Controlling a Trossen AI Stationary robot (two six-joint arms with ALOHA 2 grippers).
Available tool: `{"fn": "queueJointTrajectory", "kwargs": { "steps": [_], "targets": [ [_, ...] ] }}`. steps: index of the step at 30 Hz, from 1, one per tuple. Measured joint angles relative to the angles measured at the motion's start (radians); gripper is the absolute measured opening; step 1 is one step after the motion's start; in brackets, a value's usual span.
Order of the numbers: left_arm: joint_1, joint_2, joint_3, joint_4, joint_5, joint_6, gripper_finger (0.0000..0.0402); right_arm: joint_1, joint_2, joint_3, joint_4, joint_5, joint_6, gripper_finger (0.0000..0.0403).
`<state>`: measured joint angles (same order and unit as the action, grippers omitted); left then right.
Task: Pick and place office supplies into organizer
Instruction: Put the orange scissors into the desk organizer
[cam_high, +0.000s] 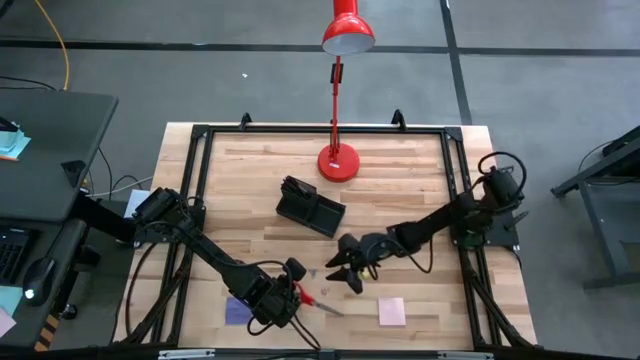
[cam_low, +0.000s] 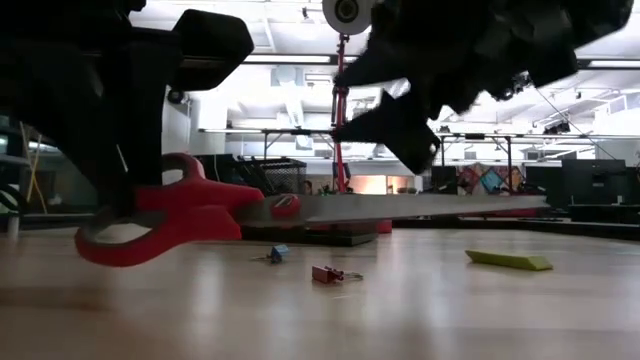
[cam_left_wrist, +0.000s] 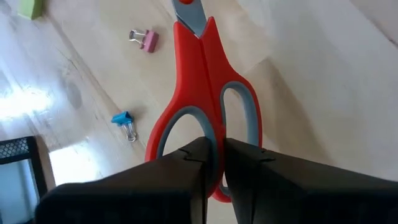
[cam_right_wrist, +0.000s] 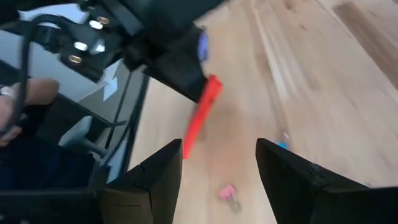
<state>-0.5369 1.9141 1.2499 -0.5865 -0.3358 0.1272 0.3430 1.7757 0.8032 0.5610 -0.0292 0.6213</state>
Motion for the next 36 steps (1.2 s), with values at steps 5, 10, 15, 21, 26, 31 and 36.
{"fn": "queueJointTrajectory", "kwargs": {
  "steps": [5, 10, 15, 21, 26, 31, 36],
  "targets": [
    [0.000, -0.001, 0.001, 0.011, -0.088, 0.029, 0.0015, 0.020, 0.064, 0.078, -0.032, -0.017, -0.031, 0.0197],
    [0.000, -0.005, 0.031, 0.010, -0.095, 0.060, 0.0022, 0.012, 0.130, 0.124, -0.082, -0.026, -0.044, 0.0195],
    [0.000, -0.005, 0.063, 0.012, -0.079, 0.100, 0.0018, 0.002, 0.144, 0.144, -0.081, -0.033, -0.061, 0.0195],
    [0.001, -0.005, 0.072, 0.009, -0.068, 0.113, 0.0023, -0.003, 0.143, 0.145, -0.049, -0.071, -0.055, 0.0195],
    [0.004, -0.005, 0.072, 0.014, -0.071, 0.130, 0.0016, -0.001, 0.143, 0.145, -0.019, -0.072, -0.057, 0.0195],
    [0.032, -0.005, 0.072, 0.013, -0.066, 0.133, 0.0023, 0.000, 0.143, 0.145, -0.014, -0.076, -0.061, 0.0195],
    [0.056, -0.005, 0.072, 0.014, -0.058, 0.140, 0.0027, 0.000, 0.143, 0.145, -0.014, -0.076, -0.072, 0.0197]
  ]
}}
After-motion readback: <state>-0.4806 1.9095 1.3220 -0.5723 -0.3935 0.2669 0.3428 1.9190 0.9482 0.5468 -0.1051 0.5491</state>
